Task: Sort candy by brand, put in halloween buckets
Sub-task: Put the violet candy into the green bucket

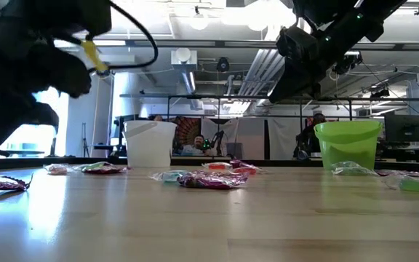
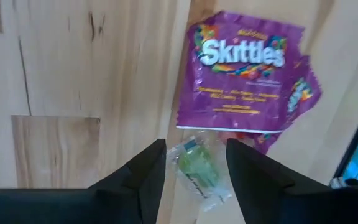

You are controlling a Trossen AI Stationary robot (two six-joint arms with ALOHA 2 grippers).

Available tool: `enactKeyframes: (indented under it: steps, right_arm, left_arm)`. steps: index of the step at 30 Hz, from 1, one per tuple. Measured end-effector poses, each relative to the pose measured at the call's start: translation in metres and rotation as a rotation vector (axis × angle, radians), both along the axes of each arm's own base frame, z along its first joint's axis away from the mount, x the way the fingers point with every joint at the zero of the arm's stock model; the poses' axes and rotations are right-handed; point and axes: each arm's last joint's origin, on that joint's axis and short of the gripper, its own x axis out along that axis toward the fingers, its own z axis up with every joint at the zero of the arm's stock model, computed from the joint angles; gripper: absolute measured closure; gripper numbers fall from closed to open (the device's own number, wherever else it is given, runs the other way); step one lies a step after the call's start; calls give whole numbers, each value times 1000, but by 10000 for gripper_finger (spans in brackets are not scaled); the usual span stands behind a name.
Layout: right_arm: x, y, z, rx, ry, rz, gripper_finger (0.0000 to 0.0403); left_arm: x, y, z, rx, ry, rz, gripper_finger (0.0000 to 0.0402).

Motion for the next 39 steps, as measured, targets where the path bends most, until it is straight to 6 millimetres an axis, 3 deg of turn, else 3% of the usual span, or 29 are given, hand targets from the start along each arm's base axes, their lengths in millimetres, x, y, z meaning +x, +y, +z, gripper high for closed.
enactKeyframes:
  steps: [14,24,34,39]
  right_arm:
    - [0,0,0,1,0,3,398]
    - [0,1,0,-17,5,24,398]
    - [0,1,0,-12,3,20,398]
    - [0,1,0,-15,3,16,398]
  left_arm:
    - [3,-2,-6,-28,24,-7,197]
    - [12,-5,-8,-32,-73,-35,197]
    - [19,-7,-31,-22,7,-40,198]
    - [18,-7,-30,-24,3,-47,234]
